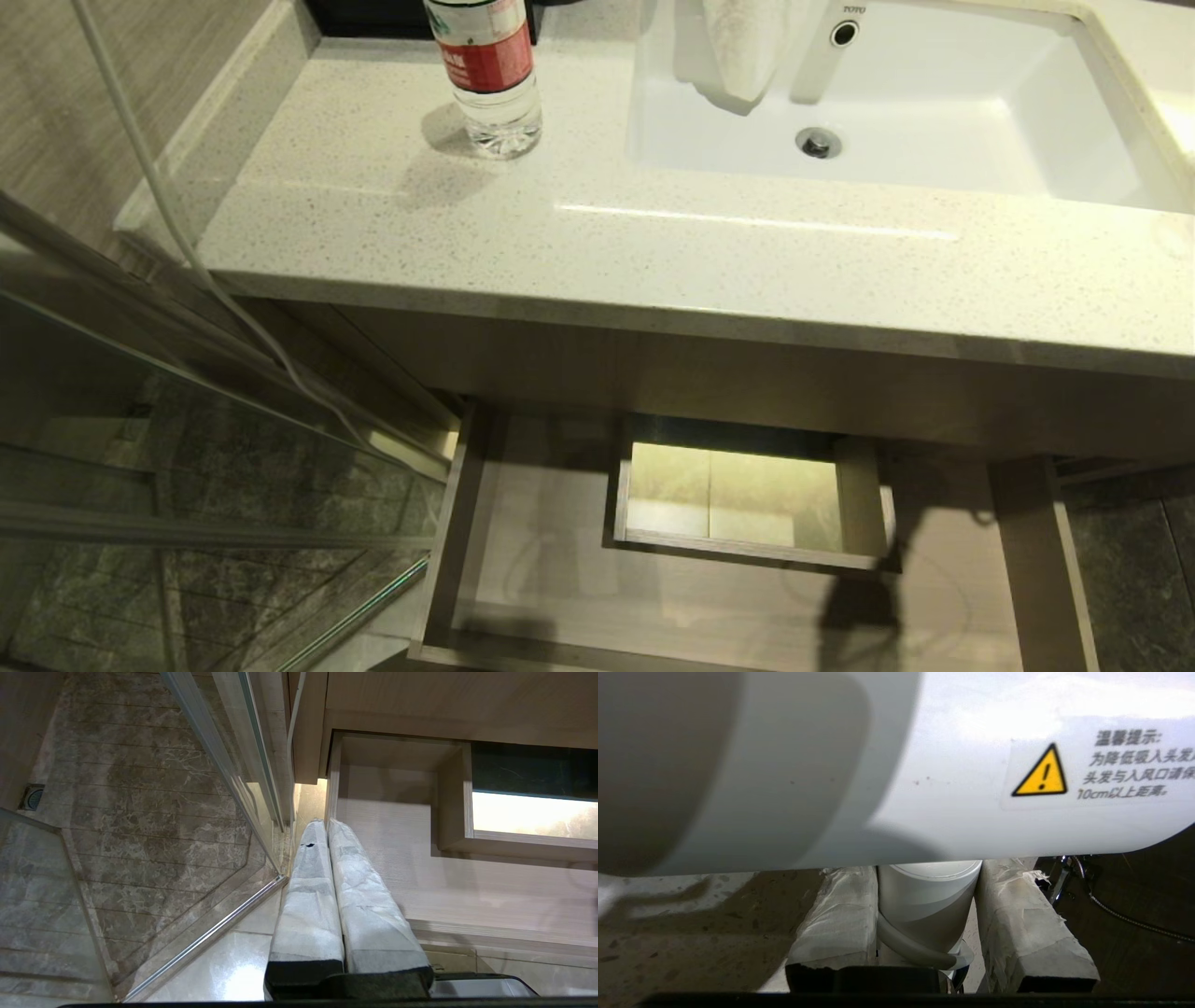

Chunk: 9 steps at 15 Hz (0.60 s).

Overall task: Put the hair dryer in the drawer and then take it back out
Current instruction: Place it on the countertop

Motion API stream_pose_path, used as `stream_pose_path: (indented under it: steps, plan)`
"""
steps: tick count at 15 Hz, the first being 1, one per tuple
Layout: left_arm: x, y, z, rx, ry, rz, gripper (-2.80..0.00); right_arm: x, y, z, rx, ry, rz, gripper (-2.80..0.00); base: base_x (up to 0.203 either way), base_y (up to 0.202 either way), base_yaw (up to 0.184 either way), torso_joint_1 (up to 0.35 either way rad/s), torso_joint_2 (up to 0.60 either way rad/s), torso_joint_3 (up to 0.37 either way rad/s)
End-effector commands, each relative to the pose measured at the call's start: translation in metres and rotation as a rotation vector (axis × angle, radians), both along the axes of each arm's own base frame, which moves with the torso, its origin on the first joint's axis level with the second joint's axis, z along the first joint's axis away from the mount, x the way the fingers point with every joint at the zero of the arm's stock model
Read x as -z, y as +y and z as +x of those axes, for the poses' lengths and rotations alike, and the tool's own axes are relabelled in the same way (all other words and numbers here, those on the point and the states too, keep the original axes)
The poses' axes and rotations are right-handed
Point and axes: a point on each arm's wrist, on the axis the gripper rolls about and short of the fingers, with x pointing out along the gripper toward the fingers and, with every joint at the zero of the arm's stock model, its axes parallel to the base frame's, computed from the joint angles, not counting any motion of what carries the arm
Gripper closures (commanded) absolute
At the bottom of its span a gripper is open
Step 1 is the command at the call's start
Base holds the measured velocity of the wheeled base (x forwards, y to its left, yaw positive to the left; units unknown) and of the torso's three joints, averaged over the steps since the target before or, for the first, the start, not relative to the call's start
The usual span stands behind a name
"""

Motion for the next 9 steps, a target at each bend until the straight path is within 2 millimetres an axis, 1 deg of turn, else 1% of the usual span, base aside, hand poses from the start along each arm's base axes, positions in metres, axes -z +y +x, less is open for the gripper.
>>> stream_pose_path:
  steps: [1, 2, 3, 6, 9]
  plan:
    - [0.0, 0.0, 0.0, 0.0, -0.001, 0.0, 0.0, 0.009, -0.009, 0.015, -0.005, 0.029, 0.014, 0.0, 0.0, 0.0, 0.0, 0.0, 0.0, 0.0]
    - [0.0, 0.0, 0.0, 0.001, 0.0, 0.0, 0.0, 0.009, -0.009, 0.017, -0.013, 0.026, 0.012, 0.0, 0.0, 0.0, 0.0, 0.0, 0.0, 0.0]
    - [0.0, 0.0, 0.0, 0.0, 0.0, 0.0, 0.0, 0.009, -0.009, 0.018, -0.024, 0.023, 0.014, -2.8, 0.0, 0.0, 0.0, 0.0, 0.0, 0.0]
    - [0.0, 0.0, 0.0, 0.001, 0.0, 0.0, 0.0, 0.0, -0.005, 0.013, -0.041, -0.014, -0.002, -2.8, 0.0, 0.0, 0.0, 0.0, 0.0, 0.0]
    - [0.0, 0.0, 0.0, 0.0, 0.0, 0.0, 0.0, -0.019, 0.003, 0.0, -0.076, -0.112, -0.05, -2.8, 0.0, 0.0, 0.0, 0.0, 0.0, 0.0]
